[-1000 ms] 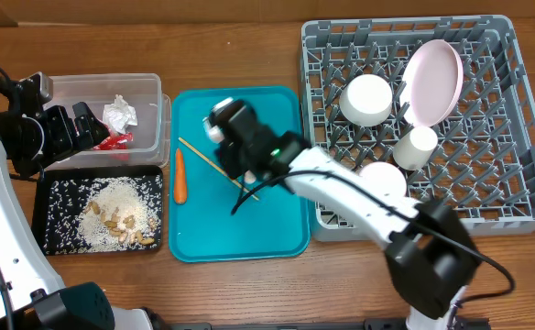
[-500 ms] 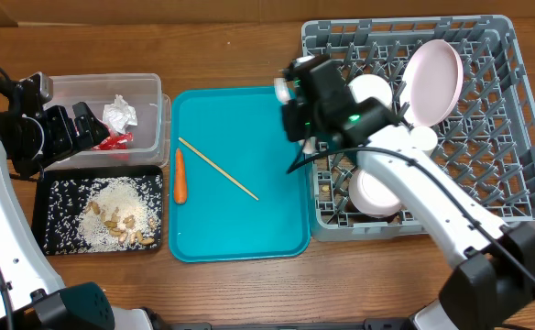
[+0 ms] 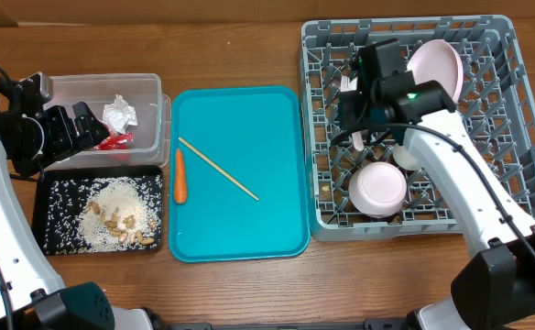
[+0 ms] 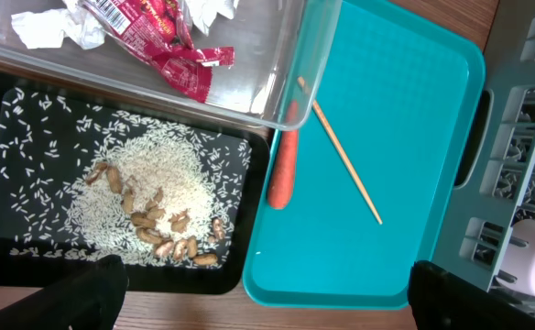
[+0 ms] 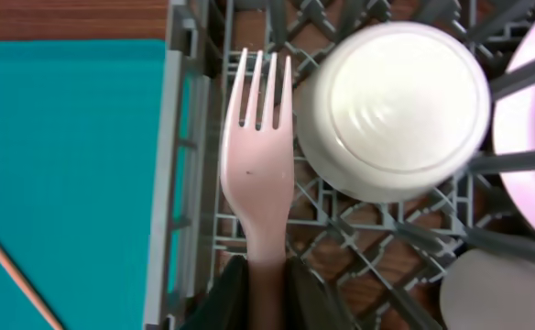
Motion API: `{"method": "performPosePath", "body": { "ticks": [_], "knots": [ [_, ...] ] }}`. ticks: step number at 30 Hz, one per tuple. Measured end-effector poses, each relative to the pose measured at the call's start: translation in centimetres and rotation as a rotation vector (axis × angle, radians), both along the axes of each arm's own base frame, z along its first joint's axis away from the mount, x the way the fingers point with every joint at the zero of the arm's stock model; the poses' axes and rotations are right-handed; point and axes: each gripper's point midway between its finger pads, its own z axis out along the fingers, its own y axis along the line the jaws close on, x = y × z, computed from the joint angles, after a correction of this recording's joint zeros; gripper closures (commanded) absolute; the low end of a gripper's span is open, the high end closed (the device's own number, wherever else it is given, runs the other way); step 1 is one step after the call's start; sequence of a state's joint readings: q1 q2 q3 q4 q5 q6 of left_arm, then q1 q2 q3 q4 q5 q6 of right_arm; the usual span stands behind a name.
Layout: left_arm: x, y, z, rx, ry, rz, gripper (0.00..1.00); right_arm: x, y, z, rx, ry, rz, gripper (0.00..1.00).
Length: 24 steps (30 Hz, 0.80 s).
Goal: Sort waste into correct bins and load items into the dishwasher
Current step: 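Lower the fork upright into the rack slots and release it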
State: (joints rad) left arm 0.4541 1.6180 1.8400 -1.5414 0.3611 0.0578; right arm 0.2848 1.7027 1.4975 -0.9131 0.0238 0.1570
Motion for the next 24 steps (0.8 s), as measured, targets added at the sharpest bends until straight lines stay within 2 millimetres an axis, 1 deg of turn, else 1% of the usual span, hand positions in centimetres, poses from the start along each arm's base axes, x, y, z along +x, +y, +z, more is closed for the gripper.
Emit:
{"method": "performPosePath", "body": {
  "ticks": [2,5,15,20,24],
  "knots": [
    [0.0,0.0,0.0,0.000,0.000,0.000,0.00,0.1,-0.3,0.0,0.002,0.002,-0.007,0.96],
    [0.0,0.0,0.0,0.000,0.000,0.000,0.00,0.0,-0.1,0.0,0.018,0.007,-0.002,0.96],
    [0.0,0.0,0.0,0.000,0.000,0.000,0.00,-0.9,2.2,0.1,0.138,0.046,0.068,0.96],
    [0.0,0.0,0.0,0.000,0.000,0.000,0.00,-1.2,2.6,0.1,0.159,0.060,0.080,0.96],
    [0.0,0.0,0.0,0.000,0.000,0.000,0.00,-1.1,2.7,-0.4,0.168,0.075,0.075,0.96]
  ]
}}
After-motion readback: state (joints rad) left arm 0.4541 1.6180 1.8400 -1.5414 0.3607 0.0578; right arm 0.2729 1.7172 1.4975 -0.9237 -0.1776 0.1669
